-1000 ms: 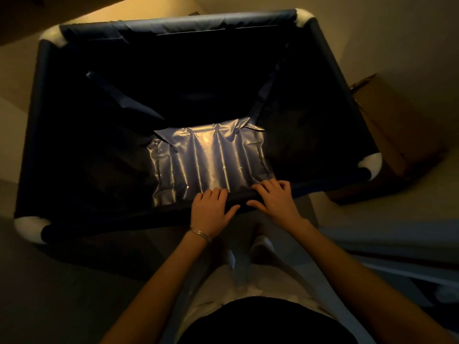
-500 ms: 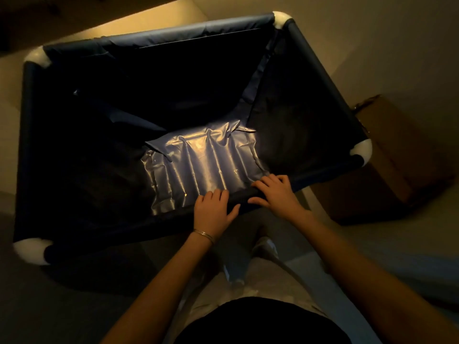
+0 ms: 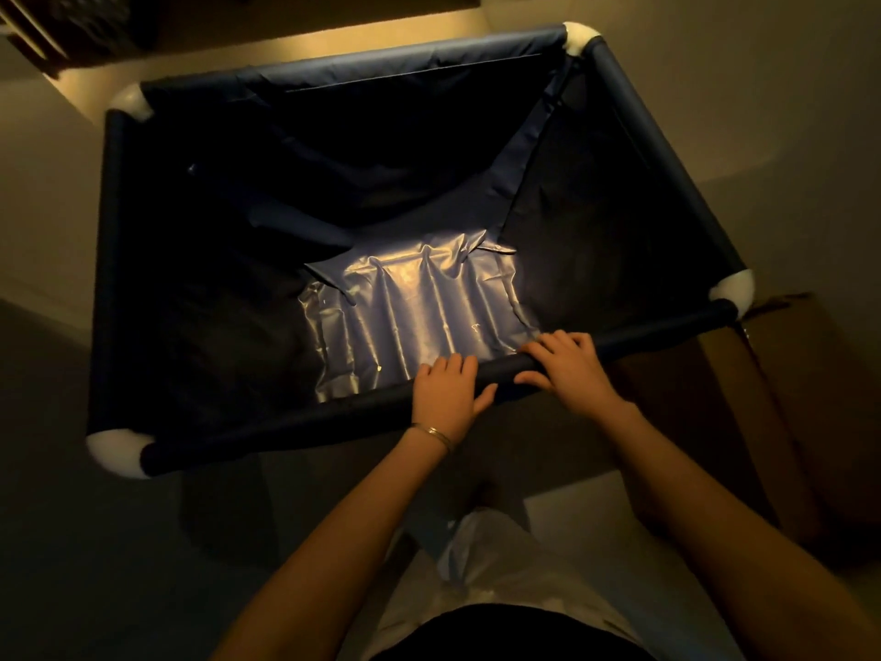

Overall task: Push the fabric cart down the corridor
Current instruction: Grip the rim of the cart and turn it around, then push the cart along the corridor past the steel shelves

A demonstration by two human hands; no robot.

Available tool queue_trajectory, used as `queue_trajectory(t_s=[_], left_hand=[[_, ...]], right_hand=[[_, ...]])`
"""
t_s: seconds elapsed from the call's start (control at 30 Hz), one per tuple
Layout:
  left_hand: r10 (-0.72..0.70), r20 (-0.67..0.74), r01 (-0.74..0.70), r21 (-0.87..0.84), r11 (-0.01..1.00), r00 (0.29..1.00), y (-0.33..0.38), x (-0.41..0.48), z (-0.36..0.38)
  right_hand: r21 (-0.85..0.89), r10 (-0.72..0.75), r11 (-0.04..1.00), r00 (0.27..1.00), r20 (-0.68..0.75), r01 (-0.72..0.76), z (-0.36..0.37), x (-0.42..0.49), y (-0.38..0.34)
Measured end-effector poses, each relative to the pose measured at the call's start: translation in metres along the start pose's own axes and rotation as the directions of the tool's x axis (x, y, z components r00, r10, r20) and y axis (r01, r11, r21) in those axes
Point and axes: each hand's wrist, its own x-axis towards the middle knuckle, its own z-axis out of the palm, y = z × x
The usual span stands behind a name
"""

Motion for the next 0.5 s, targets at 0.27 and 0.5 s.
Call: queue_trajectory(t_s=[0.27,0.5], left_hand=[[-0.037,0.095,0.046,-0.102,0.994,0.995,0.035,0.052,-0.012],[-0.029,0.131,0.039,-0.078,0.996,0.991,0.005,0.047,-0.016]], right_hand=[[0.106,0.117,0.987,0.993,0.033,-0.119,-0.036,0.020,0.081],[0.178,0.126,0.978,0.987,-0.104,-0.107,-0.037,0.023,0.065]])
